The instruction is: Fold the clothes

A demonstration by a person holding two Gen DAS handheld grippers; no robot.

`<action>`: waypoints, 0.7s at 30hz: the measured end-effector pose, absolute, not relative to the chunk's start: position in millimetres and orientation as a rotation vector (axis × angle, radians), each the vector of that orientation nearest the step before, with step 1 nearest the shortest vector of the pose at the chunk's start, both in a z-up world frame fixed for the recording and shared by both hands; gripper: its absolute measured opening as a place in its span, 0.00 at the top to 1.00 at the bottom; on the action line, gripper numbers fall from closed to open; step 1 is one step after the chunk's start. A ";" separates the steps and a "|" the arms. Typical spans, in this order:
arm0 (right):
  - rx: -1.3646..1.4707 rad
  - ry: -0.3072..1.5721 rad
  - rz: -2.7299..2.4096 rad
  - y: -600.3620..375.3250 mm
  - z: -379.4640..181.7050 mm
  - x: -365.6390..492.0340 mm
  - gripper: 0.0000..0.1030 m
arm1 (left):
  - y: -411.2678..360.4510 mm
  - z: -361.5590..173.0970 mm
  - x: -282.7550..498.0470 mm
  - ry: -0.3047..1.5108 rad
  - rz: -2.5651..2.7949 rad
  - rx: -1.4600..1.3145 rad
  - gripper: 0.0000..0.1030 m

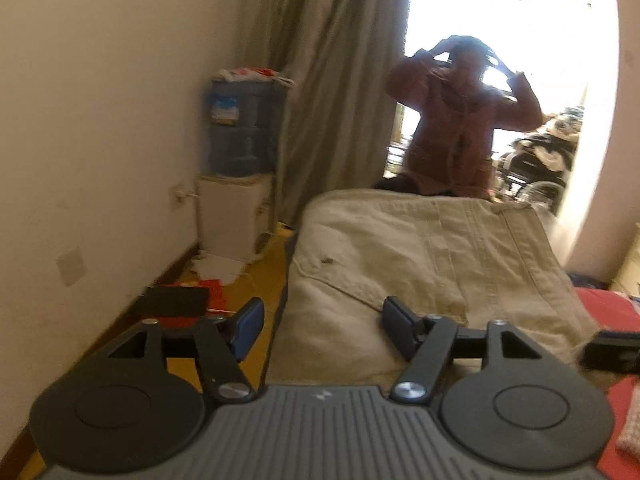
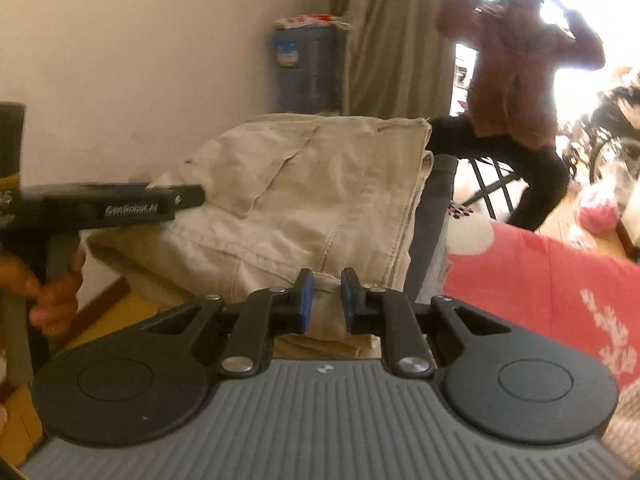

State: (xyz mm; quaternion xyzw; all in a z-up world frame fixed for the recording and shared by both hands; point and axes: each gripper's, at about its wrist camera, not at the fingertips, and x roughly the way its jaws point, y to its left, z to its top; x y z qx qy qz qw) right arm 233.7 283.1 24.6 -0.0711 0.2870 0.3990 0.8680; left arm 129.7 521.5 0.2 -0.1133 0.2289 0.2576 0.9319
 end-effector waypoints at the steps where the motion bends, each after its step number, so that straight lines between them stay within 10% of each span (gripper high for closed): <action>1: -0.091 0.607 0.845 276.1 33.7 232.5 0.84 | 518.8 4.7 123.8 0.459 0.541 -0.237 0.36; 9: -0.057 0.806 0.927 192.4 50.1 174.5 0.81 | 455.7 46.5 29.3 0.433 0.505 -0.272 0.27; 15: -0.198 0.826 0.964 132.6 43.6 102.5 0.34 | 387.8 61.2 -59.3 0.588 0.446 -0.378 0.15; 21: -0.224 0.739 1.000 99.4 63.2 43.8 0.14 | 328.9 82.4 -135.2 0.598 0.516 -0.420 0.06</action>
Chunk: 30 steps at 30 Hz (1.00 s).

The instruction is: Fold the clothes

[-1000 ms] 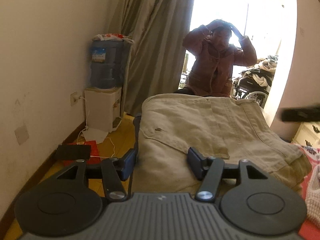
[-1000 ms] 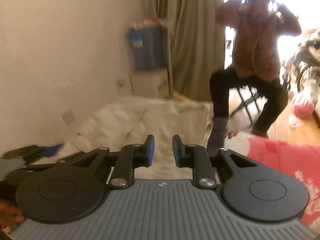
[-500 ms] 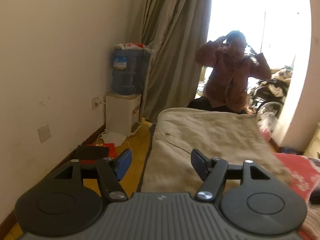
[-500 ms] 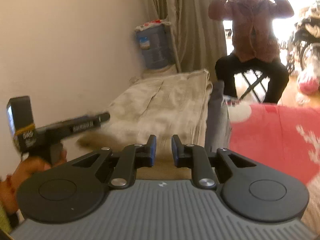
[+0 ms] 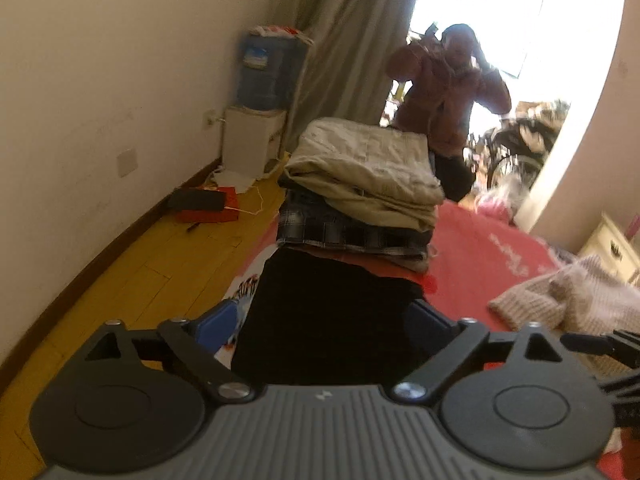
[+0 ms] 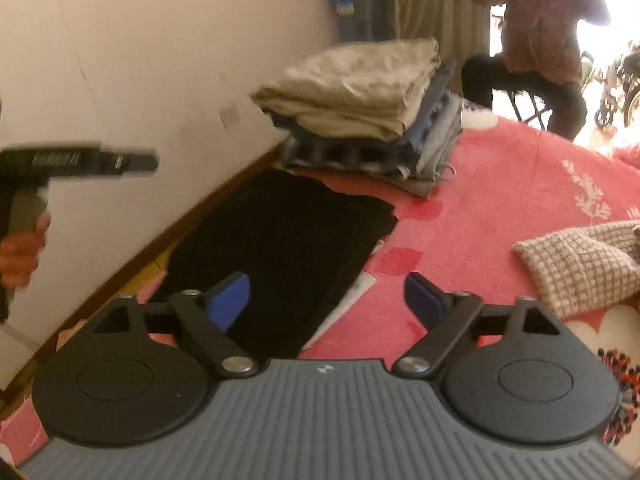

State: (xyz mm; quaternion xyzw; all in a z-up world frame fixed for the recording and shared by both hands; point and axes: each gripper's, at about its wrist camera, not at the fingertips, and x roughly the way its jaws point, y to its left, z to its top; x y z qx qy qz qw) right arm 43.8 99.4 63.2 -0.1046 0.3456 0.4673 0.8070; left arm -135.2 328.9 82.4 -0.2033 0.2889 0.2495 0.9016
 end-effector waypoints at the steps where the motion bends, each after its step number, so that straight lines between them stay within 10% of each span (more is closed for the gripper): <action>1: -0.218 0.712 0.988 95.6 69.9 35.2 0.12 | 321.8 84.9 -141.1 0.577 0.532 -0.433 0.05; 30: -0.150 0.623 0.566 33.6 124.1 -35.6 0.01 | 209.8 112.5 -170.3 0.600 0.608 -0.277 0.00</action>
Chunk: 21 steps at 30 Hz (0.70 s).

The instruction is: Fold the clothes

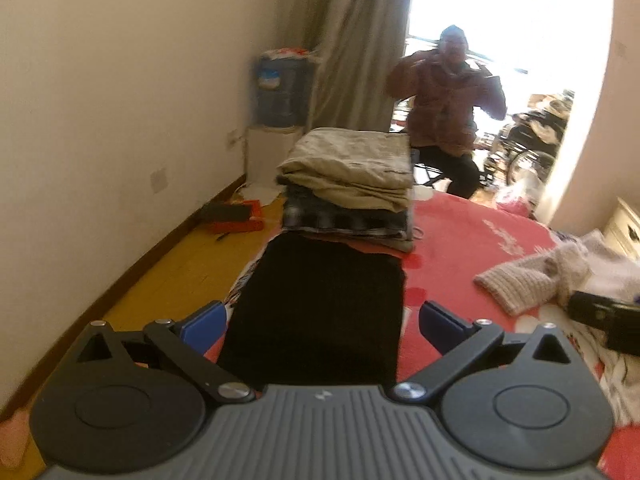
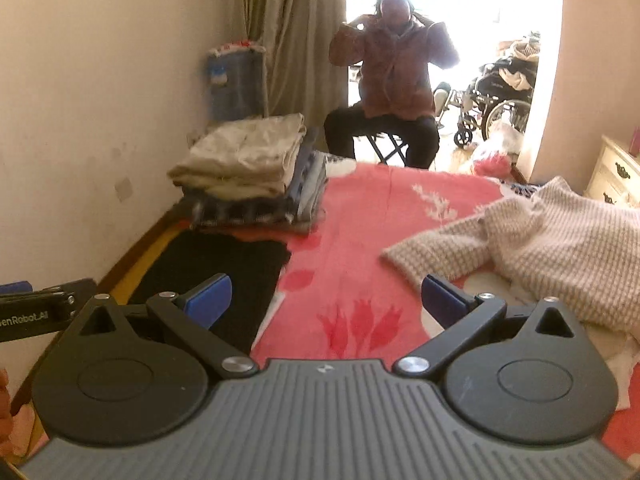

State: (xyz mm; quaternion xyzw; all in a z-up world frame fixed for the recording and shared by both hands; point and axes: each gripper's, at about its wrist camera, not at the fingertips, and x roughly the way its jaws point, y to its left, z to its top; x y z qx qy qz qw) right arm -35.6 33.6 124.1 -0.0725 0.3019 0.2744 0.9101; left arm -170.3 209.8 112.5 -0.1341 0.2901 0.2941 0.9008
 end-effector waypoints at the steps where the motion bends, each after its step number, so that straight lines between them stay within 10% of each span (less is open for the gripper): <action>1: -0.153 0.633 0.568 33.6 121.6 -36.5 0.01 | 205.2 112.3 -170.7 0.589 0.608 -0.258 0.00; 21: -0.198 0.692 0.549 56.7 107.0 -48.6 0.01 | 206.4 110.2 -185.2 0.544 0.658 -0.285 0.00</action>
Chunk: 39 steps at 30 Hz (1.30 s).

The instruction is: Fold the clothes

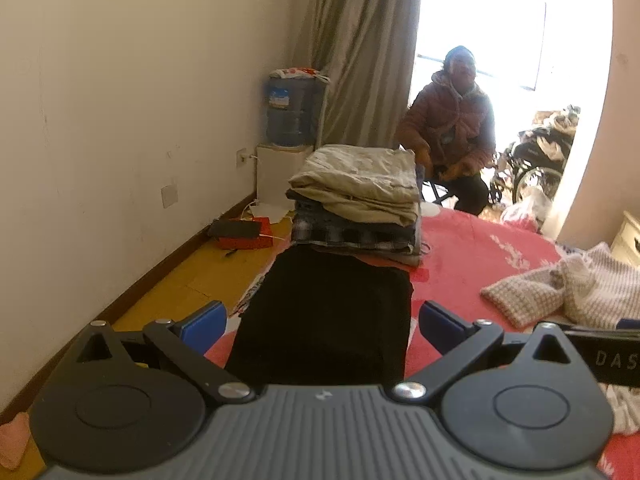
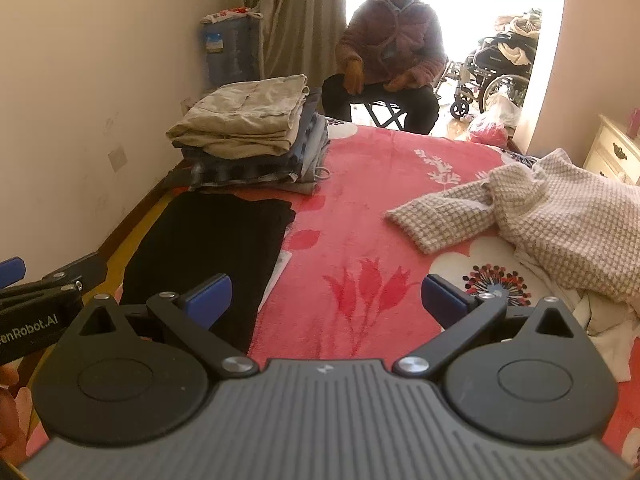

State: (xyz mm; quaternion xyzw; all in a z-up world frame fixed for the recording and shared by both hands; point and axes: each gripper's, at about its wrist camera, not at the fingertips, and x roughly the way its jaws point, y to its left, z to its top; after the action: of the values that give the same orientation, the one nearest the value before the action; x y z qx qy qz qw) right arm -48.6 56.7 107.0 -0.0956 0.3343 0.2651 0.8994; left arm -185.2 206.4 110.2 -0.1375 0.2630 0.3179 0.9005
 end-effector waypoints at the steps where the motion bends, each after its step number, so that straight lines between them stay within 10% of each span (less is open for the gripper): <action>1: -0.197 0.689 0.548 57.4 107.7 -49.5 0.01 | 207.4 110.8 -186.8 0.540 0.664 -0.286 0.00; 39: -0.230 0.592 0.528 108.4 103.5 -62.1 0.01 | 251.9 115.8 -178.3 0.542 0.714 -0.222 0.00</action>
State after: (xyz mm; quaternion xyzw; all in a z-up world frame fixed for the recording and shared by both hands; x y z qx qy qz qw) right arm -62.1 108.4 103.5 -0.1117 0.2875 0.2565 0.9160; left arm -178.3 251.9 115.8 -0.1073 0.2615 0.3447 0.8952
